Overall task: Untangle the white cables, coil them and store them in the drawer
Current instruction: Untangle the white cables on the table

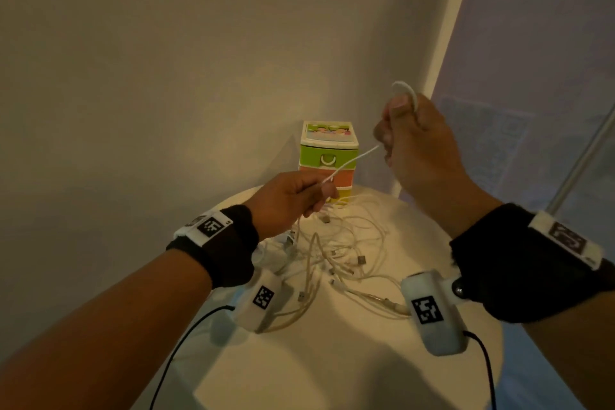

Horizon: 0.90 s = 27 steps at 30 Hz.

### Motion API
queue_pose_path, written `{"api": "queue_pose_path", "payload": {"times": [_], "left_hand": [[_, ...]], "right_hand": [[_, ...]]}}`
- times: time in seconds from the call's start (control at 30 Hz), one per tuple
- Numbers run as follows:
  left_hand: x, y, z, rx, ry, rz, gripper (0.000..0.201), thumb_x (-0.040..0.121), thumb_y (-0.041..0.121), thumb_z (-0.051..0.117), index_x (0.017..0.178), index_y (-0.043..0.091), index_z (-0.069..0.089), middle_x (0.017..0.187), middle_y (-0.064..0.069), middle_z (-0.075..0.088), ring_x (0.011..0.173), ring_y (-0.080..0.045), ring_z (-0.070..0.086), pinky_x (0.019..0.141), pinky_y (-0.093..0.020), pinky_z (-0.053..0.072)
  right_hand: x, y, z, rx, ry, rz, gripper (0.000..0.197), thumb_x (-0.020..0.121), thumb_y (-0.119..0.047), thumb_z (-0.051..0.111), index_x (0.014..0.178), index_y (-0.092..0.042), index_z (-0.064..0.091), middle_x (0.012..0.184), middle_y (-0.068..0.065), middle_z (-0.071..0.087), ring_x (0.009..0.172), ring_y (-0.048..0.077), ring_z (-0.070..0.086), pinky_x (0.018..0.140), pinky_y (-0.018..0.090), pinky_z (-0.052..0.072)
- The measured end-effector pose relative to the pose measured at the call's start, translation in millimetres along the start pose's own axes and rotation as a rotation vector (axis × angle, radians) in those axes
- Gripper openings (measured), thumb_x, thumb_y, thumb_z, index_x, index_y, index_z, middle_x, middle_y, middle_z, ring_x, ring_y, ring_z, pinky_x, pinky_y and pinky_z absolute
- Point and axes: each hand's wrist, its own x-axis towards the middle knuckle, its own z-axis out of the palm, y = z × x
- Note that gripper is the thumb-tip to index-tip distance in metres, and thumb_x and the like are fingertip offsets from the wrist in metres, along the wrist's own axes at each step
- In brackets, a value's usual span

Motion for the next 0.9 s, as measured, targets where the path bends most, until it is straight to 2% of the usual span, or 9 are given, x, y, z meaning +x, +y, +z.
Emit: {"api": "queue_pose_path", "payload": {"times": [0.07, 0.2, 0.27, 0.33, 0.53, 0.63, 0.73, 0.87, 0.9], "left_hand": [[3.4, -2.8, -7.2, 0.034, 0.043, 0.015, 0.026, 0.1, 0.019, 0.048, 0.101, 0.0, 0.065, 0.066, -0.002, 0.052, 0.057, -0.005, 0.049, 0.06, -0.015, 0.042], [11.1, 5.4, -11.1, 0.152, 0.013, 0.067, 0.026, 0.099, 0.026, 0.049, 0.102, 0.008, 0.067, 0.077, -0.011, 0.06, 0.066, -0.01, 0.056, 0.072, -0.027, 0.048], [12.6, 16.9, -6.9, 0.194, -0.018, 0.113, 0.026, 0.1, 0.024, 0.048, 0.1, 0.008, 0.068, 0.076, 0.007, 0.065, 0.065, -0.006, 0.055, 0.068, -0.019, 0.048], [14.8, 26.0, -5.0, 0.218, -0.031, 0.138, 0.023, 0.1, 0.019, 0.047, 0.095, 0.008, 0.067, 0.066, 0.021, 0.063, 0.058, 0.001, 0.052, 0.058, -0.008, 0.042], [15.7, 12.6, -13.1, 0.154, -0.009, 0.058, 0.019, 0.098, 0.024, 0.05, 0.091, 0.008, 0.058, 0.075, -0.005, 0.059, 0.058, 0.002, 0.055, 0.054, -0.016, 0.043], [17.3, 4.9, -13.6, 0.175, -0.032, 0.026, 0.024, 0.099, 0.028, 0.049, 0.092, 0.007, 0.058, 0.078, -0.004, 0.062, 0.065, -0.004, 0.059, 0.058, -0.023, 0.047], [15.9, -4.3, -15.4, 0.21, -0.069, -0.029, 0.031, 0.1, 0.032, 0.046, 0.098, 0.004, 0.059, 0.076, 0.002, 0.062, 0.071, -0.008, 0.062, 0.062, -0.026, 0.049], [15.5, -3.7, -15.0, 0.104, 0.033, -0.056, 0.025, 0.102, 0.028, 0.042, 0.095, 0.014, 0.061, 0.074, 0.014, 0.066, 0.068, -0.009, 0.061, 0.057, -0.024, 0.047], [17.7, 0.2, -13.6, 0.124, 0.054, -0.048, 0.026, 0.102, 0.03, 0.042, 0.098, 0.014, 0.063, 0.079, 0.014, 0.067, 0.068, -0.01, 0.061, 0.055, -0.024, 0.047]], "right_hand": [[1.1, -1.6, -11.5, -0.218, 0.012, -0.054, 0.027, 0.104, -0.031, 0.036, 0.08, -0.025, 0.046, 0.067, -0.005, 0.05, 0.052, 0.002, 0.044, 0.049, 0.019, 0.037], [-11.9, 13.0, -16.8, -0.679, -0.3, -0.08, 0.019, 0.09, -0.044, 0.056, 0.103, -0.03, 0.052, 0.072, -0.014, 0.055, 0.06, 0.001, 0.053, 0.051, 0.02, 0.037], [-17.4, 24.9, -10.1, -0.761, -0.509, -0.079, 0.035, 0.088, -0.051, 0.059, 0.119, -0.034, 0.055, 0.084, -0.015, 0.057, 0.07, 0.007, 0.056, 0.059, 0.022, 0.04], [-17.5, 30.4, -5.1, -0.751, -0.584, -0.078, 0.018, 0.095, -0.044, 0.054, 0.1, -0.028, 0.061, 0.079, -0.009, 0.06, 0.071, 0.015, 0.057, 0.06, 0.029, 0.043], [1.4, 28.0, -24.2, -0.678, -0.327, -0.104, 0.029, 0.101, -0.034, 0.046, 0.078, -0.02, 0.056, 0.067, -0.005, 0.055, 0.063, 0.015, 0.053, 0.058, 0.032, 0.042], [5.2, 28.0, -31.1, -0.626, -0.147, -0.083, 0.03, 0.101, -0.032, 0.044, 0.081, -0.015, 0.058, 0.068, 0.003, 0.058, 0.065, 0.025, 0.057, 0.061, 0.039, 0.047], [18.2, 29.0, -49.0, -0.516, 0.041, 0.032, 0.031, 0.102, -0.031, 0.041, 0.086, -0.012, 0.06, 0.079, 0.01, 0.064, 0.065, 0.024, 0.056, 0.055, 0.033, 0.043], [13.1, 46.6, -56.3, -0.769, -0.209, 0.118, 0.016, 0.099, -0.026, 0.049, 0.111, -0.021, 0.058, 0.1, 0.009, 0.067, 0.09, 0.031, 0.064, 0.07, 0.03, 0.043], [4.5, 48.3, -50.9, -0.797, -0.268, 0.107, 0.034, 0.095, -0.03, 0.055, 0.128, -0.023, 0.049, 0.105, 0.005, 0.067, 0.09, 0.029, 0.064, 0.073, 0.03, 0.044]]}}
